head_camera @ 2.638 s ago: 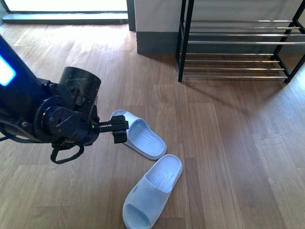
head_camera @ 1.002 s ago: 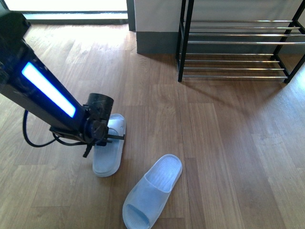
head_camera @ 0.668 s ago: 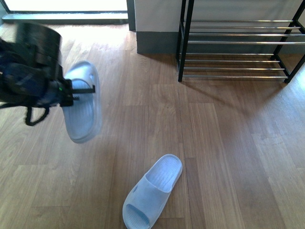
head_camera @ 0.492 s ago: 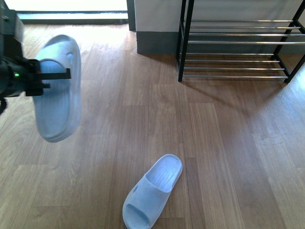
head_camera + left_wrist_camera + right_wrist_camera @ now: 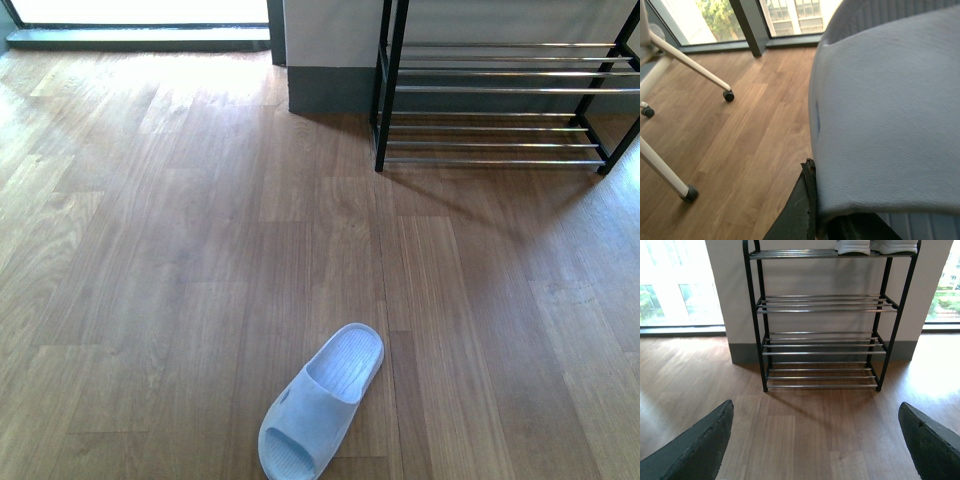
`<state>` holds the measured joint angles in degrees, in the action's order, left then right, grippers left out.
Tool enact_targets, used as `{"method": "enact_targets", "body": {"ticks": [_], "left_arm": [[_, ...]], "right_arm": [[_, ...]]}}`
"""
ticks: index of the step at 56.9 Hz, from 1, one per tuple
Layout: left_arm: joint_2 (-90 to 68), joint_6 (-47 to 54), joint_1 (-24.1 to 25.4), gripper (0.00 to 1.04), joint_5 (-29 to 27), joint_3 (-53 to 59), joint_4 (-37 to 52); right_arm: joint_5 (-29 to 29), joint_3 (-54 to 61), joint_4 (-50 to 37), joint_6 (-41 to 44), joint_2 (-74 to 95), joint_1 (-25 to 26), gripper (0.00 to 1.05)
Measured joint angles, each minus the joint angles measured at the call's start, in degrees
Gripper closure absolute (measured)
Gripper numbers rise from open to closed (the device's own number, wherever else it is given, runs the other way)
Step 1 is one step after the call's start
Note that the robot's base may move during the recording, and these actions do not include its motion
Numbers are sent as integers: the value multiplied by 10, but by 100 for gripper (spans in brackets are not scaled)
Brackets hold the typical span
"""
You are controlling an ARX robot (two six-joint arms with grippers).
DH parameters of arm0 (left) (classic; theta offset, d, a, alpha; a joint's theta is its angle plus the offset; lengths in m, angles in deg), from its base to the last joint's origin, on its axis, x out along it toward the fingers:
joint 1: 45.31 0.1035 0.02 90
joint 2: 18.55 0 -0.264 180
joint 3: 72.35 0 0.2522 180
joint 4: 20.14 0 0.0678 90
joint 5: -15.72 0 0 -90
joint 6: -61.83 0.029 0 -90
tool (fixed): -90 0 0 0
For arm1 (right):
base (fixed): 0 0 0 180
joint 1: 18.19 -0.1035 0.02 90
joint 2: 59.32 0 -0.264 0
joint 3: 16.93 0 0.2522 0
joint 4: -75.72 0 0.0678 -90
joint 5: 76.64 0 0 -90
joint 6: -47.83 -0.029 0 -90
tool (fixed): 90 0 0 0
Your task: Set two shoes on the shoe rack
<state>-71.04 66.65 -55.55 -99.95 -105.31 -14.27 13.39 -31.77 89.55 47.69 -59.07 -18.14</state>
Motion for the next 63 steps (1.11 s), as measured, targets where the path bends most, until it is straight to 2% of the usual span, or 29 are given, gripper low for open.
{"method": "enact_targets", "body": {"ticks": [55,57,61,63], "left_arm": [[-3,9,0,103,1,1,-1],[-3,9,0,103,1,1,-1],[-3,9,-1,103,2,1,-1],[-3,9,-1,103,2,1,-1]], "right_arm": [[-2,0,0,0,0,0,9],[-16,0,-2,2,2,4,9],[-140,-1,-45,11,36,46,9],[-201,-2,-94,17,87,68,9]]}}
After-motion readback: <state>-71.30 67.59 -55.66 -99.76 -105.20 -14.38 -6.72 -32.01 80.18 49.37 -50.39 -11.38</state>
